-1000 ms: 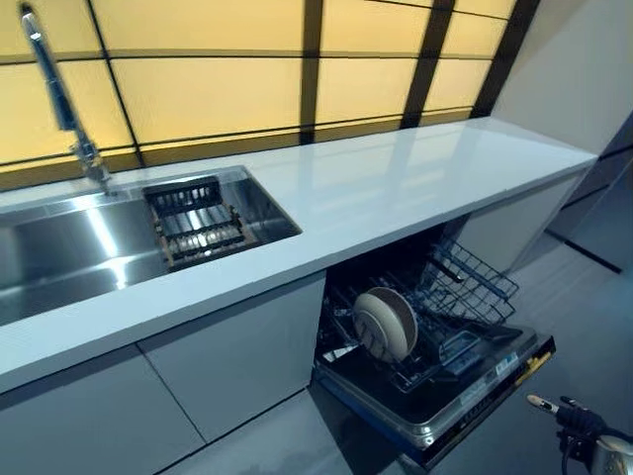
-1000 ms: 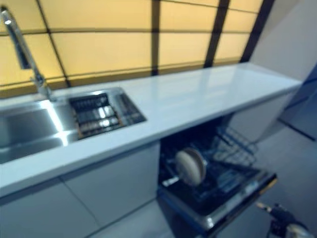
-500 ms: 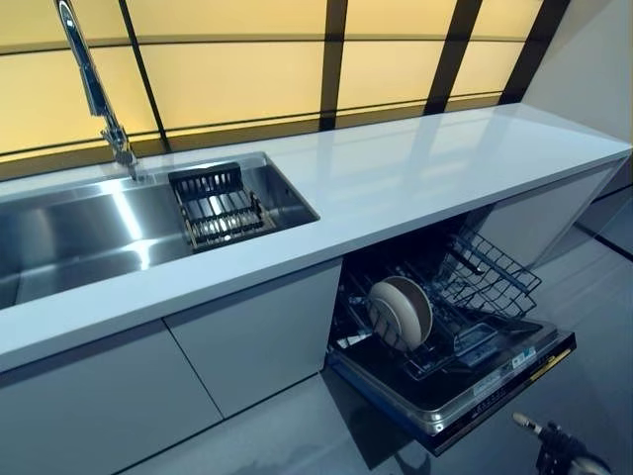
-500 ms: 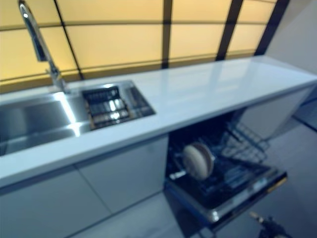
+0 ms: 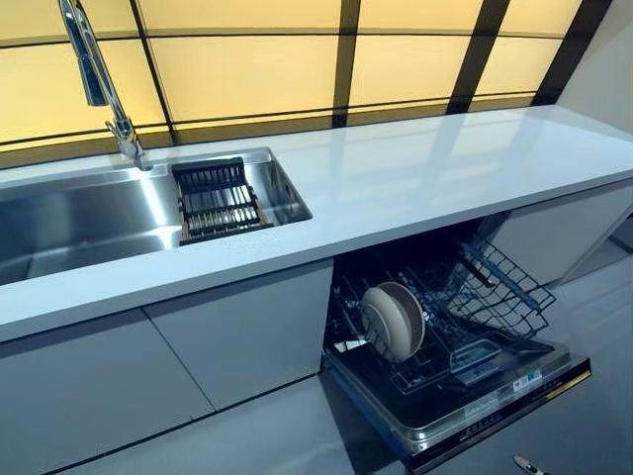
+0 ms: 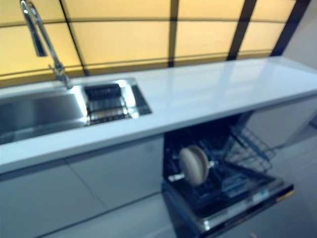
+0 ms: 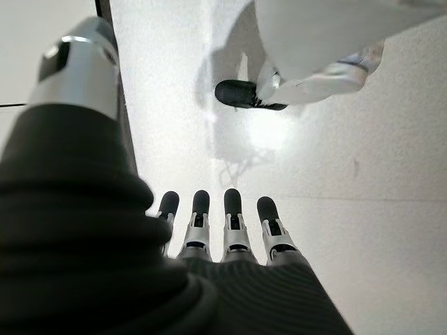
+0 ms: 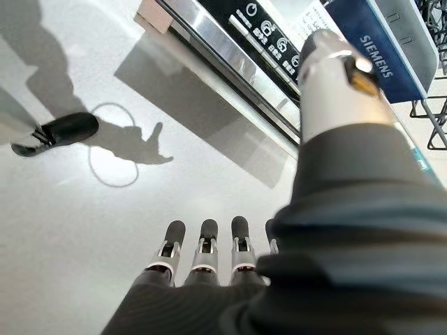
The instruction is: Take plates into dishwasher
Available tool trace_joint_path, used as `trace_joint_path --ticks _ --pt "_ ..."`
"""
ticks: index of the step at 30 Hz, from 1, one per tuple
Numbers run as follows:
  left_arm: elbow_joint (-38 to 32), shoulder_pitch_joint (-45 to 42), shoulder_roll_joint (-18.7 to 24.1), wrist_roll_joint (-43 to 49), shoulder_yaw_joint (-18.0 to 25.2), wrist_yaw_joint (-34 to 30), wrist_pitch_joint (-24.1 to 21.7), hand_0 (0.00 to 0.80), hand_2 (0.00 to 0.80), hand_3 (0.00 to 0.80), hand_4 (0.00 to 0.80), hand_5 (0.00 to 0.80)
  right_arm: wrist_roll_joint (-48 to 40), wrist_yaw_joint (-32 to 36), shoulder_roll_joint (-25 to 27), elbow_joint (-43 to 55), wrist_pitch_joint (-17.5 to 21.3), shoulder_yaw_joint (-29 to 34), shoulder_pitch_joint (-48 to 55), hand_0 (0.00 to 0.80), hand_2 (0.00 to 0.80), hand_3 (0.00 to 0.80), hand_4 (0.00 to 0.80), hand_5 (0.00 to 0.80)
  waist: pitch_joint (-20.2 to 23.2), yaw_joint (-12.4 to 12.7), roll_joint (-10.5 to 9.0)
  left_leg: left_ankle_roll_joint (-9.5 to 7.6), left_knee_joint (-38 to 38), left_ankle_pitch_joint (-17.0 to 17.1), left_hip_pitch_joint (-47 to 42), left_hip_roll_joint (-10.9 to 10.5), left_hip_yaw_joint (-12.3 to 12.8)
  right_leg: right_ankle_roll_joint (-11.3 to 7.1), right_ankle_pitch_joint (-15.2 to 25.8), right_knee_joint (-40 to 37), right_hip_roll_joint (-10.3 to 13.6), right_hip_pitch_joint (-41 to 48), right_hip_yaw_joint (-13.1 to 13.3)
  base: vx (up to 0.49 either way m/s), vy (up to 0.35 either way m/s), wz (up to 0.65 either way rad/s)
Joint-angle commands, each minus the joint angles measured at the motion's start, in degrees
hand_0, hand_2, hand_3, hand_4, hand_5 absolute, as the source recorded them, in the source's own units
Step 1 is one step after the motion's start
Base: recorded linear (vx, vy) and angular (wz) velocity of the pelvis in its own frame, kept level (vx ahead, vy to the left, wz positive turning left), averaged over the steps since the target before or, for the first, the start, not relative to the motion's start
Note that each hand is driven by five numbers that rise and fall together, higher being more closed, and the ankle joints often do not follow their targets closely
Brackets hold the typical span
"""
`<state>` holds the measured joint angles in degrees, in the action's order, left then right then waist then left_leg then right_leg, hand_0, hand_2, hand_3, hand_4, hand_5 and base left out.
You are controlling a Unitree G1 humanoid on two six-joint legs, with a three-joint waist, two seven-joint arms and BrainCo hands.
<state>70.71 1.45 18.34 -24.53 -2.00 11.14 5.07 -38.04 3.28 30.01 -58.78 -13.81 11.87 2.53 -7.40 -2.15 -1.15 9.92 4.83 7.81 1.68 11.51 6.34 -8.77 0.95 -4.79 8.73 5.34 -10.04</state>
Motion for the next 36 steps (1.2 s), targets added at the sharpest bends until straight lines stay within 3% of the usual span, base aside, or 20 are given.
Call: trace_joint_path --ticks 1,5,12,20,25,30,36 --pt "1.07 5.64 2.27 -8.4 3.2 -2.53 -0.07 0.0 0.0 0.0 0.0 0.0 -5.48 2.35 -0.16 -2.63 3.81 3.79 -2.09 0.0 0.0 0.0 0.0 0.0 -2.4 1.15 -1.26 -3.93 -0.77 -1.66 -0.38 -1.27 0.41 0.25 1.92 5.24 3.24 -4.67 -0.31 -0.173 -0.1 0.0" --pt "0.73 6.22 0.92 -10.93 5.1 -3.98 0.88 0.0 0.0 0.0 0.0 0.0 -8.71 3.39 -1.12 -6.38 5.62 4.38 -3.81 0.0 0.0 0.0 0.0 0.0 -4.52 1.42 -0.12 -3.78 -0.78 -1.32 1.23 -1.68 -0.63 0.39 2.12 5.63 3.53 -6.33 -0.48 -0.156 -0.081 0.01" --pt "-0.33 7.9 0.87 -12.5 3.73 -4.18 0.82 0.0 0.0 0.0 0.0 0.0 -14.6 3.15 0.12 -7.49 5.71 4.21 -7.83 0.0 0.0 0.0 0.0 0.0 -8.31 0.61 1.97 -3.6 -0.7 -0.61 3.7 -2.18 -1.19 0.67 2.55 6.24 3.71 -9.72 0.79 -0.134 -0.033 -0.03" --pt "-4.37 9.67 -0.62 -19.87 2.46 -10.48 -2.05 0.0 0.0 0.0 0.0 0.0 -29.44 6.62 0.52 -5.87 7.08 4.87 -12.14 0.0 0.0 0.0 0.0 0.0 -13.48 0.0 5.19 -3.8 -0.38 0.14 7.71 -4.06 -1.54 0.62 2.69 7.98 4.77 -14.97 1.89 -0.132 0.0 0.0" --pt "-7.35 8.84 -2.98 -25.52 0.71 -17.02 -3.48 0.0 0.0 0.0 0.0 0.0 -42.84 11.92 2.47 -4.57 8.21 6.72 -17.29 0.0 0.0 0.0 0.0 0.0 -17.07 0.06 9.74 -4.34 -0.37 0.61 11.41 -6.61 -1.1 0.4 2.43 11.28 6.64 -21.01 2.45 -0.134 0.09 -0.01" --pt "-8.21 7.97 -4.68 -26.43 0.13 -18.89 -3.96 0.0 0.0 0.0 0.0 0.0 -50.59 17.12 4.04 -2.28 9.53 7.16 -22.6 0.0 0.0 0.0 0.0 0.0 -17.75 0.15 12.71 -4.57 -0.37 0.78 12.93 -8.13 -0.74 0.36 2.04 13.22 7.89 -24.32 2.99 -0.079 0.11 -0.05" --pt "-9.92 7.09 -6.99 -27.63 -3.07 -19.84 -4.3 0.0 0.0 0.0 0.0 0.0 -49.5 23.55 6.55 4.38 10.21 4.23 -31.64 0.0 0.0 0.0 0.0 0.0 -16.72 0.33 16.19 -4.61 -0.34 0.95 13.12 -9.43 -0.24 0.32 1.83 14.06 9.67 -25.77 3.21 -0.038 0.149 -0.07"
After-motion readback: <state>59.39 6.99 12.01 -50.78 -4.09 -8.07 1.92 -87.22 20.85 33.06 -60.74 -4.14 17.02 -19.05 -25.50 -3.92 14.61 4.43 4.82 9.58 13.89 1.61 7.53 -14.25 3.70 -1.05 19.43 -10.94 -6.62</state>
